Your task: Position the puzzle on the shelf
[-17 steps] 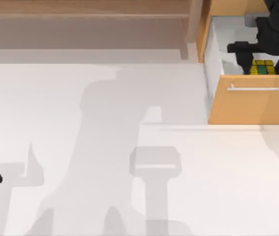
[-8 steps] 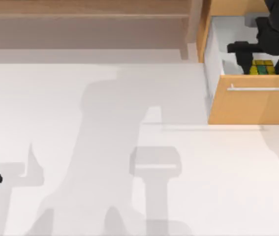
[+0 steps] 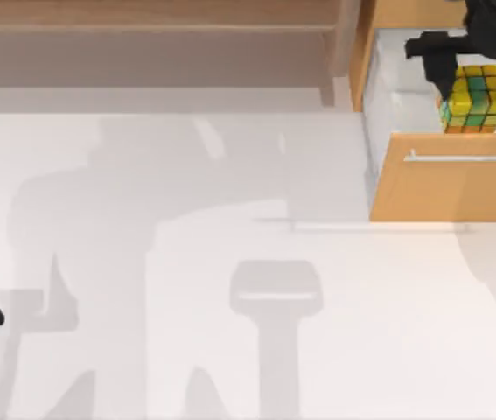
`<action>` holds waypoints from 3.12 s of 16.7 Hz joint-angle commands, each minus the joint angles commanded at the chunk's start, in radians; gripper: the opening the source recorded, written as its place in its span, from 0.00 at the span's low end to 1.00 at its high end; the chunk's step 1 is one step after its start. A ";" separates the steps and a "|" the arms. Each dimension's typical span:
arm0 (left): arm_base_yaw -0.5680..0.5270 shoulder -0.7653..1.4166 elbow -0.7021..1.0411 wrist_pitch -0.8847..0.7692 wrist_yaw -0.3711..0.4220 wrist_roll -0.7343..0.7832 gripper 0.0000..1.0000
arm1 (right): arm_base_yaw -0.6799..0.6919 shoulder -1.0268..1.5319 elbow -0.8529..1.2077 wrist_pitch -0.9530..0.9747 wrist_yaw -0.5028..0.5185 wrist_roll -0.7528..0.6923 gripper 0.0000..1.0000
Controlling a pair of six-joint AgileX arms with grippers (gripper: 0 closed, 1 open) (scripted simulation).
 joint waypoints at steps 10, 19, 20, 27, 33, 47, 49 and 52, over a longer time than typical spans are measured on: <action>0.000 0.000 0.000 0.000 0.000 0.000 1.00 | 0.080 -0.039 0.076 -0.106 -0.048 -0.050 0.00; 0.000 0.000 0.000 0.000 0.000 0.000 1.00 | -0.067 0.192 0.148 -0.044 -0.080 -0.038 0.00; 0.000 0.000 0.000 0.000 0.000 0.000 1.00 | -0.067 0.192 0.148 -0.044 -0.080 -0.038 0.00; 0.000 0.000 0.000 0.000 0.000 0.000 1.00 | -0.058 0.155 0.131 -0.066 -0.075 -0.034 0.00; 0.000 0.000 0.000 0.000 0.000 0.000 1.00 | 0.035 0.005 0.164 -0.072 -0.088 -0.011 0.00; 0.000 0.000 0.000 0.000 0.000 0.000 1.00 | 0.494 0.022 -0.001 0.547 -0.084 -0.012 0.00; 0.000 0.000 0.000 0.000 0.000 0.000 1.00 | 0.531 0.026 -0.065 0.730 -0.029 -0.037 0.00; 0.000 0.000 0.000 0.000 0.000 0.000 1.00 | 0.565 0.031 -0.175 1.027 0.078 -0.080 0.00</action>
